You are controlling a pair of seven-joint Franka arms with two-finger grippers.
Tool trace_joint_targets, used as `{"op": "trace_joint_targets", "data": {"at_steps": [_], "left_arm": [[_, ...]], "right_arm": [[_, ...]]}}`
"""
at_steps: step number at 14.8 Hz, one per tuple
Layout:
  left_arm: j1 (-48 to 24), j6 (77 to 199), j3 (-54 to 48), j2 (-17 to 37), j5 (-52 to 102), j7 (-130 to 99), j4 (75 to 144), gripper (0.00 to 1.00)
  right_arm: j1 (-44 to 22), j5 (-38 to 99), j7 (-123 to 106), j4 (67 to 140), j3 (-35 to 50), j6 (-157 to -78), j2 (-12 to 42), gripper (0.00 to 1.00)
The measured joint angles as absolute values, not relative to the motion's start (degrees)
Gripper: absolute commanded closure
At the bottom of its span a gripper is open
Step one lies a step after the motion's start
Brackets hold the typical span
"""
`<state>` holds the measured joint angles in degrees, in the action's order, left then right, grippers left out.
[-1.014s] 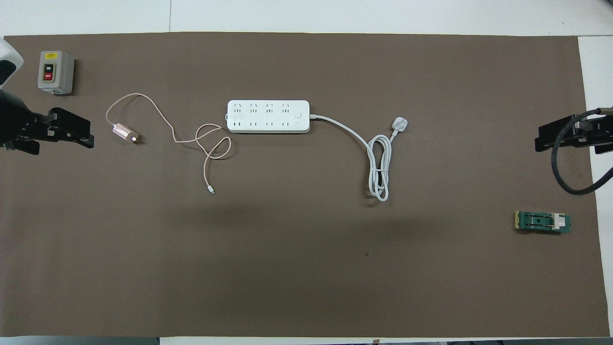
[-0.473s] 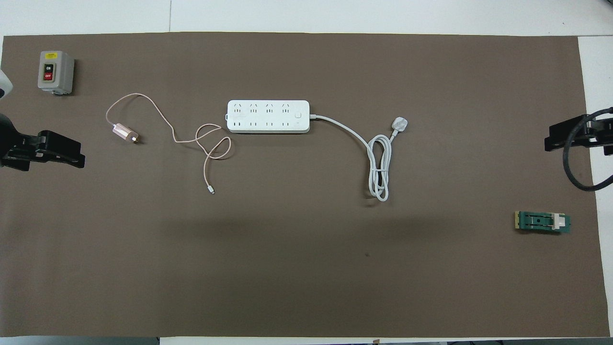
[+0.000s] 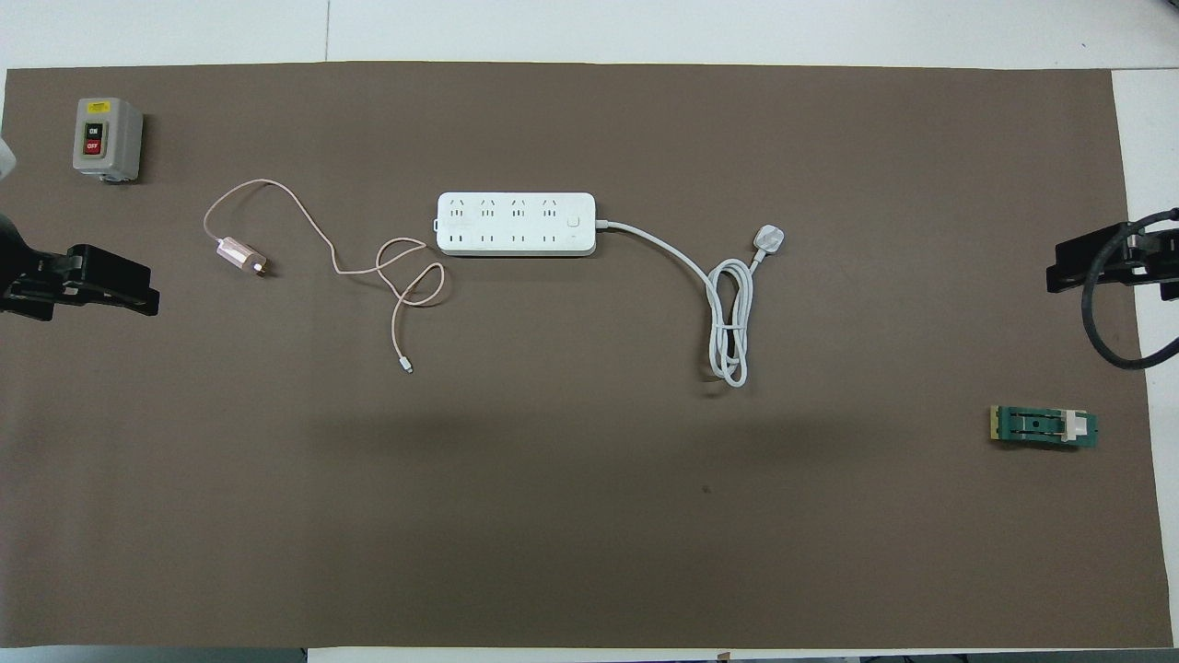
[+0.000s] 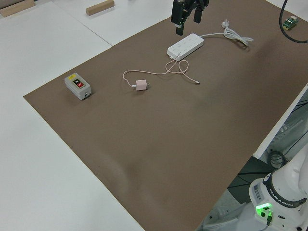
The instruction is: Unplug charger and place it aside
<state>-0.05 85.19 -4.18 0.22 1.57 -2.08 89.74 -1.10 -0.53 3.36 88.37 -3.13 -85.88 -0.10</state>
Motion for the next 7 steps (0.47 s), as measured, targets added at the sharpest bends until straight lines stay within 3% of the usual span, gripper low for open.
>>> {"op": "trace_joint_targets", "data": {"at_steps": [7], "left_arm": [[-0.1,85.4,-4.4,0.2,1.6,-2.0,90.5,0.0]], "right_arm": [[-1.2,-0.5,2.7,88.4,-2.4,-85.9,-0.1,0.0]]}}
